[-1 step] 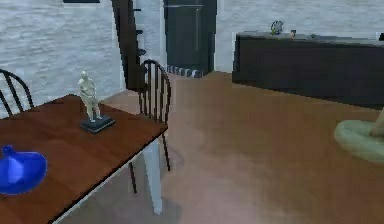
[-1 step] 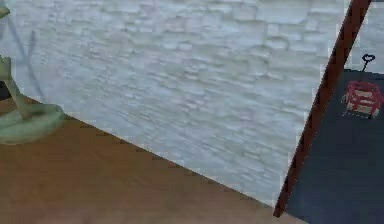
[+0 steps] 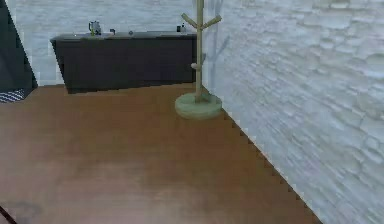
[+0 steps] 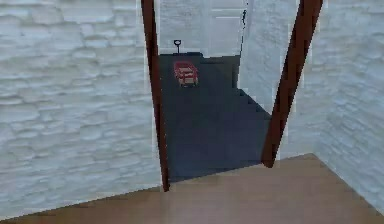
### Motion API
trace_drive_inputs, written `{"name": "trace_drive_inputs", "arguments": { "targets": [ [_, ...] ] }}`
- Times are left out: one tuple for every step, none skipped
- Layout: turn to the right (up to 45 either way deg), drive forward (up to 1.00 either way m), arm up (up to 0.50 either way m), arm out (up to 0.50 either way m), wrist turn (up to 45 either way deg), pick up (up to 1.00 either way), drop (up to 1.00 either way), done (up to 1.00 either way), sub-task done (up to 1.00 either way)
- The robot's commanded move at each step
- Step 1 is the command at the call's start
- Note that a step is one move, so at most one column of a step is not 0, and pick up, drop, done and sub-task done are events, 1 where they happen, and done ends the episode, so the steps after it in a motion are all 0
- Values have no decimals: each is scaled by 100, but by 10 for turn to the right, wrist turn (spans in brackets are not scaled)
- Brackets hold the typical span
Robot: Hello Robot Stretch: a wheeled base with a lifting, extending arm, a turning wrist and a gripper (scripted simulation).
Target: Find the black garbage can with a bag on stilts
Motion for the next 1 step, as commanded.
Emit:
{"name": "trace_drive_inputs", "arguments": {
  "targets": [
    [180, 0, 0, 0, 0, 0, 0, 0, 0]
  ]
}}
